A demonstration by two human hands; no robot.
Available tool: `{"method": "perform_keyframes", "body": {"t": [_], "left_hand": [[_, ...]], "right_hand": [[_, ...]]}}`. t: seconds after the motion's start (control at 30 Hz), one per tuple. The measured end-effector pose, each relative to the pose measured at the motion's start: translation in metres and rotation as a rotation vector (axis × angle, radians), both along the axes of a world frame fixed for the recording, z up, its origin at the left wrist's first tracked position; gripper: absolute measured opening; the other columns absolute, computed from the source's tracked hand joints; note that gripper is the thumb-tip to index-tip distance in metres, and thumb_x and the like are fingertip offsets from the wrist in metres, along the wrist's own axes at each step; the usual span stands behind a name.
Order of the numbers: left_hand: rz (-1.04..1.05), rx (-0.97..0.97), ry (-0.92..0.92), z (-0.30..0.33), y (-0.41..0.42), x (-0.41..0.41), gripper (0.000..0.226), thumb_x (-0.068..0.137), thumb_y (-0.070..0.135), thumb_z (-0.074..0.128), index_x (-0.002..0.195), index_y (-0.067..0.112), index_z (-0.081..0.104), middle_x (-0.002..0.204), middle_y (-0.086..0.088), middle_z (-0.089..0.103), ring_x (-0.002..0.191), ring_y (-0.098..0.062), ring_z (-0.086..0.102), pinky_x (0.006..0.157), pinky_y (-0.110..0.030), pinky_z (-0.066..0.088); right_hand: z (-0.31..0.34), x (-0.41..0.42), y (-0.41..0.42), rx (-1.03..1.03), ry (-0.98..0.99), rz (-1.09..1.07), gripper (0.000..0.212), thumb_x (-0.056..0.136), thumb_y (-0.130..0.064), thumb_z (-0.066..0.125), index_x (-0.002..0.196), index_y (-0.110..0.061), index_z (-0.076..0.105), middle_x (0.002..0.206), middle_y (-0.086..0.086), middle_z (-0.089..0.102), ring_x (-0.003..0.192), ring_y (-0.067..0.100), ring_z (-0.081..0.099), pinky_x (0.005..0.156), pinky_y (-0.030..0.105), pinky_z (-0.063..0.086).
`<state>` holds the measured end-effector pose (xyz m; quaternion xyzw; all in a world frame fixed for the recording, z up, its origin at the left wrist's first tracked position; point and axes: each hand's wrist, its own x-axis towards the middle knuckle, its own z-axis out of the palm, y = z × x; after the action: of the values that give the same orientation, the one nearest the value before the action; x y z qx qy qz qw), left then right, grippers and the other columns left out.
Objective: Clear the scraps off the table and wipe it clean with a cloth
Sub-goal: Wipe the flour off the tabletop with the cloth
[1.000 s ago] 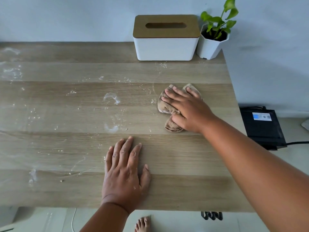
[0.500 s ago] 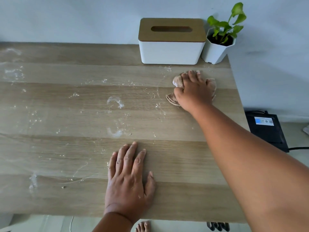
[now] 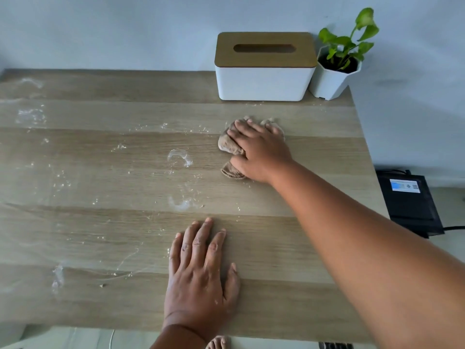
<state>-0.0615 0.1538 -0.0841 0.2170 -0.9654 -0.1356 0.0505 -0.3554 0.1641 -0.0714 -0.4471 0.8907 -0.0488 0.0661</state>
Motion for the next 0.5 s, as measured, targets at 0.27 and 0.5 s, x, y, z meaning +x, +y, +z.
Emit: {"method": "perform_keyframes", "body": {"t": [0.27,0.5], "left_hand": [[-0.004,0.005,0.0,-0.002,0.0,0.0,0.063,0.086,0.045,0.05,0.142,0.016,0.056,0.161,-0.005,0.037,0.152,-0.029,0.029,0.121,-0.056,0.023],[0.003,0.0,-0.009,-0.002,0.0,0.0,0.06,0.087,0.043,0.051,0.141,0.016,0.056,0.16,-0.006,0.039,0.152,-0.027,0.027,0.123,-0.054,0.021]], "right_hand": [[-0.01,-0.02,0.089,-0.014,0.113,-0.302,0.077,0.085,-0.066,0.031,0.152,-0.032,0.039,0.166,-0.003,0.03,0.153,0.025,0.026,0.118,0.056,0.024],[-0.01,-0.004,0.03,-0.04,-0.033,-0.305,0.077,0.083,-0.058,0.019,0.153,-0.028,0.032,0.17,0.003,0.019,0.158,0.028,0.008,0.122,0.063,0.009]]}}
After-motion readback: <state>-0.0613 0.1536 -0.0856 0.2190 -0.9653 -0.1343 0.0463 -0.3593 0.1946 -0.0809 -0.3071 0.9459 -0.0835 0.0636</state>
